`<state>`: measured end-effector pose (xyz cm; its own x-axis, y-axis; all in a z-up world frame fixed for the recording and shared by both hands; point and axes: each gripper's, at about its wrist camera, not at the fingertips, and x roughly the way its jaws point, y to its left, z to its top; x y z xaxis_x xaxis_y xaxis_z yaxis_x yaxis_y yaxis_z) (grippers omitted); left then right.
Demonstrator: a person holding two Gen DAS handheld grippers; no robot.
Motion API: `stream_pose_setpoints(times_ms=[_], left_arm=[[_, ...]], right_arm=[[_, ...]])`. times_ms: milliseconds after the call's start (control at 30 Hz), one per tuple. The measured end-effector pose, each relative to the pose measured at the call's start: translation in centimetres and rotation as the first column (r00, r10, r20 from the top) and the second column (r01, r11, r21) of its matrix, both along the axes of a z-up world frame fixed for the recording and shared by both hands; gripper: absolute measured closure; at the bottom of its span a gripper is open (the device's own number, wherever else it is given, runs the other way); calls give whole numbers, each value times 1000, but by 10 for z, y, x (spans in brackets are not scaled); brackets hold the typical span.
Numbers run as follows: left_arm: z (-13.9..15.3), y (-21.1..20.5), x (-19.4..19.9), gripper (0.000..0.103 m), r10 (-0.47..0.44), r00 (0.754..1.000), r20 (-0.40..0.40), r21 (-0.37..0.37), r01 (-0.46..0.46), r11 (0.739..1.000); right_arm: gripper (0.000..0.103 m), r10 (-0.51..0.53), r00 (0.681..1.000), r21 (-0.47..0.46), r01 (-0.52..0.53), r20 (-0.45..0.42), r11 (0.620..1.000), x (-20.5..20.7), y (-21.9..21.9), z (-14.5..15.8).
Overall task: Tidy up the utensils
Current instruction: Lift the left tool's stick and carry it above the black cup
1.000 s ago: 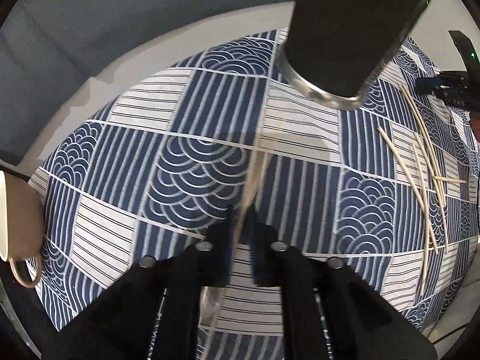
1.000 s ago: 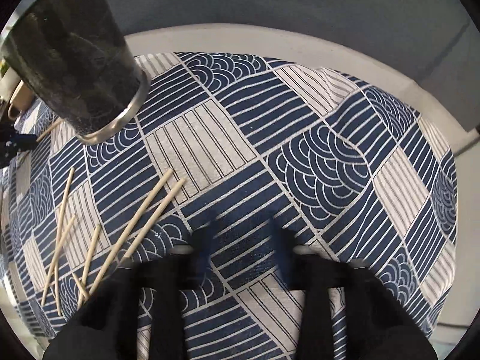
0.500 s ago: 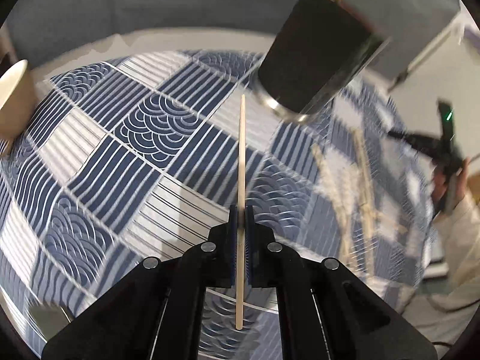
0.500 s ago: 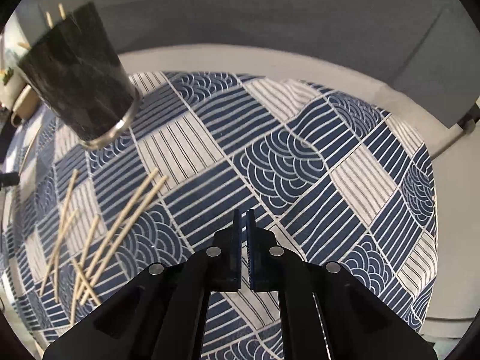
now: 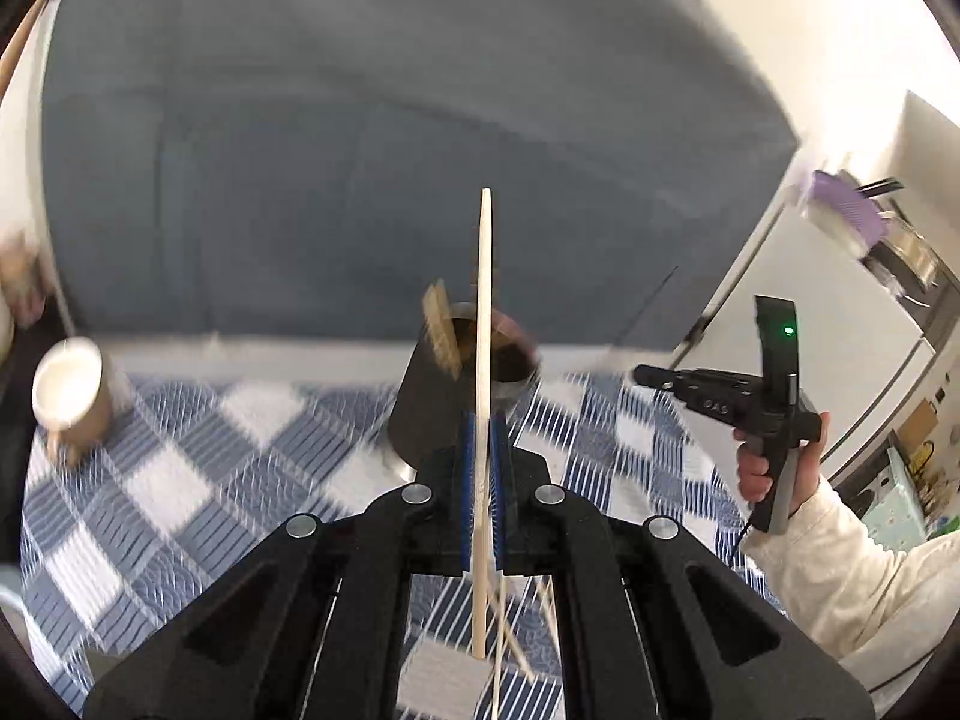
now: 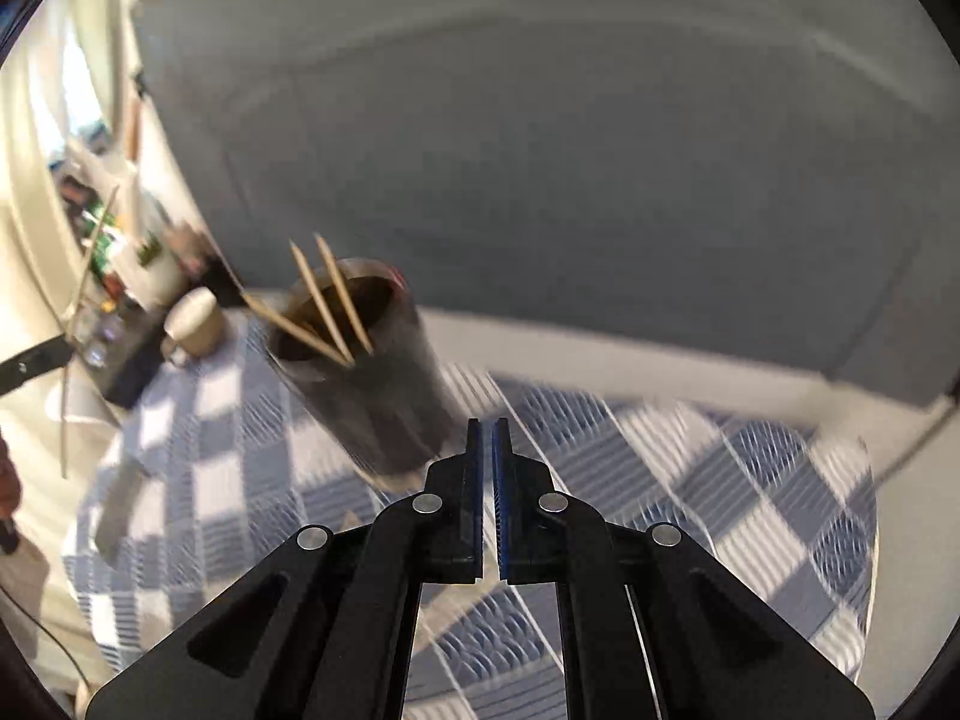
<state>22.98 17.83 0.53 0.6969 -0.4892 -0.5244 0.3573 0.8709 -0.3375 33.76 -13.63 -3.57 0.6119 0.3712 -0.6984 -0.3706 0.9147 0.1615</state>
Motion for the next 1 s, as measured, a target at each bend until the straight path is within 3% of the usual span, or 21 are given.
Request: stream_pose_setpoints(times_ms=[267,467,667,800,1000], left_arm=[[26,-18,31,98,-27,993,114,-36,32,999],[19,-36,76,98,-88,983,163,-24,93,995],[-16,-35,132,98,-124,982,144,-91,137,986],[-33,-34,161,98,-132,979,153,-129,153,980],[-60,-41,176,98,-122,983,134,-146,142,979]], right_arm=[[100,80,985,85,-93,150,992,11,37,71],[100,107,967,120,-138,233,983,34,59,102],[100,112,975,151,-142,189,978,71,75,81],[100,122,981,118,-141,148,983,87,88,56],[100,136,986,78,-144,100,987,95,100,23]])
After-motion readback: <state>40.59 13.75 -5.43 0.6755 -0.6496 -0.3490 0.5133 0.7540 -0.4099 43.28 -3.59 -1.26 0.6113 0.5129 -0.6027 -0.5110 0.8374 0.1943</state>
